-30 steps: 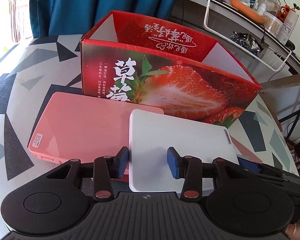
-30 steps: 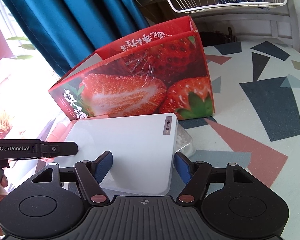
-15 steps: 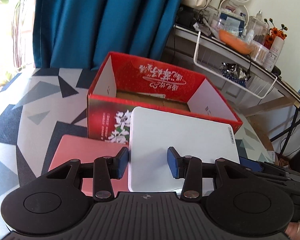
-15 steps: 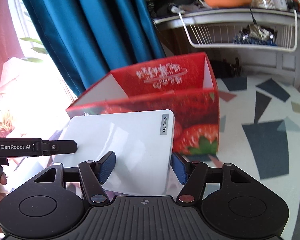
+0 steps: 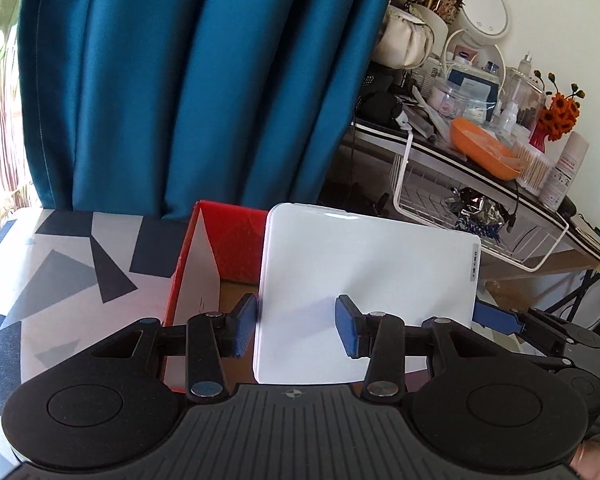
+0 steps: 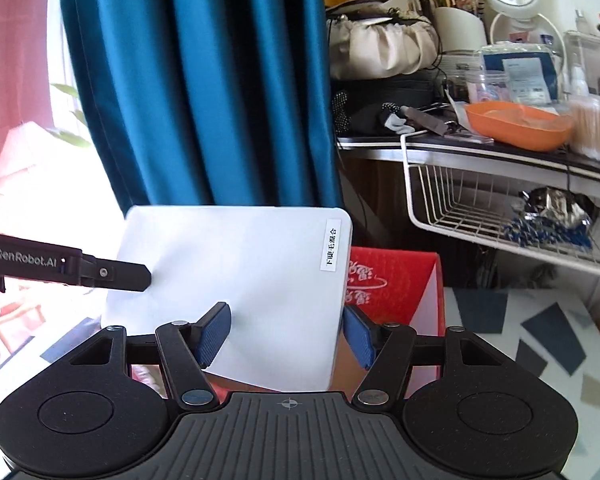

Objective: Organize rigid objects
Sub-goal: 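Carry the white box into the red box and open the left tool, then move the left tool back out toward the pink flat box, then close the left tool on the pink flat box and lift it, then lower the pink box into the red box and open the left tool, then move the left tool to the dark red lipstick tube and grasp it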

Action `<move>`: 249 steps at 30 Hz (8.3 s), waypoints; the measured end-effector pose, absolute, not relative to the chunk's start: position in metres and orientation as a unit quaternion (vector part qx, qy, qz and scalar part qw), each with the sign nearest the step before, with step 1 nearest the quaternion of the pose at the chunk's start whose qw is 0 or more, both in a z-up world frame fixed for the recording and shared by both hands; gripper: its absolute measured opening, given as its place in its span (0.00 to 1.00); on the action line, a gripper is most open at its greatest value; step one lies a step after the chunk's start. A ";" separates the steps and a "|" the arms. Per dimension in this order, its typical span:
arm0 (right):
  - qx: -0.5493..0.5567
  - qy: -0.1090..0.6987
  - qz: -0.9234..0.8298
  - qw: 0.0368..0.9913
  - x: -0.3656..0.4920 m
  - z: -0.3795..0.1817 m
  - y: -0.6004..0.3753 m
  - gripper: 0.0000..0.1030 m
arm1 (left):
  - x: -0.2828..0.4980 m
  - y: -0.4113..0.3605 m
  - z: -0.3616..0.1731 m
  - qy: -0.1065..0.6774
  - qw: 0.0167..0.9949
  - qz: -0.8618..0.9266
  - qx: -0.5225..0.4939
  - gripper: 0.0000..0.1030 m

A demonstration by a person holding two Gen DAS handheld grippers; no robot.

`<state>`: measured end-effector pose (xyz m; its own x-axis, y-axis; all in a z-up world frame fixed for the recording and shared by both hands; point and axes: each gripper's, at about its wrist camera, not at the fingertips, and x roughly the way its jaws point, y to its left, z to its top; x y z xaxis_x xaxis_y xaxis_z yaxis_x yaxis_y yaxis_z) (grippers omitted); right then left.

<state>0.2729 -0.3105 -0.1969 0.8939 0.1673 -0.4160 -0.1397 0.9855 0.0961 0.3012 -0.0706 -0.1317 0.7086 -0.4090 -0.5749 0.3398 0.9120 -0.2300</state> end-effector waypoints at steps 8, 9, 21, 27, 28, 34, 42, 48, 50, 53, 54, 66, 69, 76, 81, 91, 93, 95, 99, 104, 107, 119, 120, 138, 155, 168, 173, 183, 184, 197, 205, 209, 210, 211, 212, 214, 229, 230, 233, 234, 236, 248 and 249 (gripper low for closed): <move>0.048 0.301 0.069 0.950 0.337 -0.230 -0.319 0.57 | 0.352 -0.086 -0.174 0.388 0.900 -0.194 -0.036 0.44; 0.043 0.311 0.067 0.947 0.341 -0.234 -0.318 0.57 | 0.355 -0.088 -0.179 0.394 0.898 -0.193 -0.031 0.44; 0.060 0.379 0.055 0.922 0.357 -0.265 -0.316 0.56 | 0.367 -0.092 -0.204 0.428 0.884 -0.190 0.016 0.44; 0.071 0.402 0.048 0.912 0.357 -0.269 -0.312 0.56 | 0.363 -0.094 -0.203 0.428 0.882 -0.193 0.030 0.44; 0.071 0.404 0.047 0.911 0.356 -0.270 -0.311 0.56 | 0.363 -0.094 -0.202 0.428 0.882 -0.193 0.030 0.44; 0.061 0.398 0.040 0.914 0.350 -0.264 -0.308 0.57 | 0.356 -0.089 -0.194 0.416 0.889 -0.190 0.024 0.45; 0.027 0.352 0.027 0.935 0.324 -0.238 -0.301 0.87 | 0.334 -0.060 -0.169 0.378 0.905 -0.195 -0.002 0.62; 0.007 0.305 -0.001 0.952 0.294 -0.222 -0.293 1.00 | 0.300 -0.033 -0.149 0.329 0.926 -0.182 0.022 0.85; 0.011 0.288 -0.004 0.958 0.283 -0.219 -0.291 1.00 | 0.289 -0.024 -0.145 0.316 0.934 -0.165 0.017 0.91; 0.019 0.257 -0.001 0.966 0.266 -0.215 -0.289 1.00 | 0.274 -0.004 -0.142 0.288 0.945 -0.156 -0.012 0.92; 0.020 0.246 0.001 0.969 0.261 -0.214 -0.287 1.00 | 0.270 0.002 -0.143 0.278 0.948 -0.156 -0.022 0.94; 0.028 0.178 0.008 0.984 0.204 -0.234 -0.261 1.00 | 0.250 0.033 -0.164 0.296 0.944 -0.149 -0.004 1.00; 0.031 0.193 0.016 0.981 0.197 -0.249 -0.255 1.00 | 0.238 0.036 -0.170 0.275 0.951 -0.141 0.014 1.00; 0.052 0.211 0.016 0.976 0.181 -0.280 -0.246 1.00 | 0.229 0.044 -0.189 0.297 0.945 -0.138 0.021 1.00; 0.050 0.219 0.010 0.974 0.173 -0.296 -0.243 1.00 | 0.222 0.047 -0.201 0.306 0.944 -0.116 0.032 1.00; 0.032 0.235 0.046 0.970 0.170 -0.317 -0.232 1.00 | 0.213 0.046 -0.222 0.327 0.939 -0.102 0.019 1.00; 0.019 0.236 0.049 0.970 0.172 -0.320 -0.227 1.00 | 0.217 0.043 -0.225 0.334 0.937 -0.098 0.025 1.00; 0.008 0.240 0.056 0.969 0.172 -0.323 -0.223 1.00 | 0.221 0.042 -0.225 0.336 0.936 -0.103 0.012 1.00; -0.001 0.244 0.067 0.967 0.175 -0.326 -0.218 1.00 | 0.231 0.037 -0.228 0.333 0.936 -0.113 0.002 1.00; -0.011 0.244 0.096 0.965 0.179 -0.324 -0.209 0.99 | 0.240 0.032 -0.239 0.349 0.928 -0.130 -0.004 0.93; -0.026 0.246 0.119 0.962 0.181 -0.326 -0.202 0.93 | 0.240 0.034 -0.242 0.353 0.924 -0.144 -0.016 0.92; -0.030 0.270 0.171 0.947 0.198 -0.336 -0.188 0.76 | 0.243 0.034 -0.255 0.371 0.912 -0.168 -0.043 0.64; -0.027 0.271 0.173 0.947 0.199 -0.336 -0.188 0.76 | 0.242 0.034 -0.255 0.371 0.912 -0.169 -0.044 0.60; -0.036 0.290 0.165 0.942 0.183 -0.333 -0.199 0.77 | 0.201 0.020 -0.255 0.356 0.921 -0.157 -0.026 0.59; -0.046 0.265 0.159 0.950 0.167 -0.316 -0.197 0.77 | 0.184 0.016 -0.229 0.322 0.934 -0.153 -0.024 0.62; -0.075 0.207 0.139 0.965 0.153 -0.280 -0.205 0.77 | 0.176 0.008 -0.190 0.267 0.946 -0.179 -0.025 0.62; -0.073 0.178 0.129 0.973 0.158 -0.252 -0.217 0.77 | 0.190 0.004 -0.163 0.240 0.947 -0.206 -0.049 0.62; -0.061 0.179 0.104 0.976 0.216 -0.220 -0.257 0.77 | 0.251 -0.042 -0.136 0.231 0.943 -0.240 -0.029 0.62; -0.064 0.182 0.103 0.976 0.224 -0.220 -0.261 0.77 | 0.258 -0.045 -0.137 0.235 0.941 -0.241 -0.030 0.62; -0.094 0.229 0.116 0.962 0.286 -0.236 -0.290 0.77 | 0.314 -0.066 -0.167 0.292 0.922 -0.253 -0.017 0.62; -0.039 0.257 0.121 0.958 0.298 -0.242 -0.303 0.78 | 0.327 -0.074 -0.183 0.321 0.914 -0.250 -0.009 0.63; -0.001 0.276 0.118 0.954 0.302 -0.245 -0.310 0.79 | 0.329 -0.077 -0.190 0.334 0.910 -0.247 -0.008 0.63; 0.004 0.280 0.117 0.953 0.303 -0.246 -0.311 0.78 | 0.328 -0.079 -0.191 0.335 0.908 -0.253 -0.006 0.63; 0.009 0.282 0.118 0.952 0.304 -0.246 -0.311 0.76 | 0.327 -0.081 -0.191 0.334 0.906 -0.260 -0.003 0.63; 0.013 0.283 0.118 0.952 0.303 -0.247 -0.311 0.74 | 0.326 -0.085 -0.191 0.333 0.906 -0.262 0.007 0.63; 0.015 0.285 0.109 0.952 0.304 -0.246 -0.310 0.74 | 0.321 -0.092 -0.189 0.322 0.911 -0.256 0.040 0.63; 0.032 0.188 0.065 0.980 0.240 -0.230 -0.312 0.92 | 0.267 -0.063 -0.166 0.269 0.932 -0.230 0.079 0.90; 0.033 0.180 0.063 0.981 0.233 -0.230 -0.311 0.94 | 0.262 -0.059 -0.165 0.271 0.933 -0.227 0.075 0.90; 0.030 0.163 0.057 0.985 0.215 -0.233 -0.306 0.95 | 0.245 -0.045 -0.166 0.271 0.935 -0.221 0.059 0.90; 0.028 0.159 0.054 0.985 0.209 -0.235 -0.304 0.95 | 0.239 -0.041 -0.167 0.270 0.936 -0.218 0.058 0.90; 0.029 0.154 0.050 0.986 0.198 -0.242 -0.302 0.95 | 0.229 -0.033 -0.170 0.273 0.937 -0.211 0.052 0.91; 0.044 0.216 0.057 0.974 0.169 -0.305 -0.280 0.93 | 0.191 0.006 -0.216 0.314 0.934 -0.171 -0.002 0.90; 0.043 0.222 0.061 0.972 0.169 -0.309 -0.276 0.92 | 0.190 0.011 -0.220 0.319 0.933 -0.166 -0.005 0.89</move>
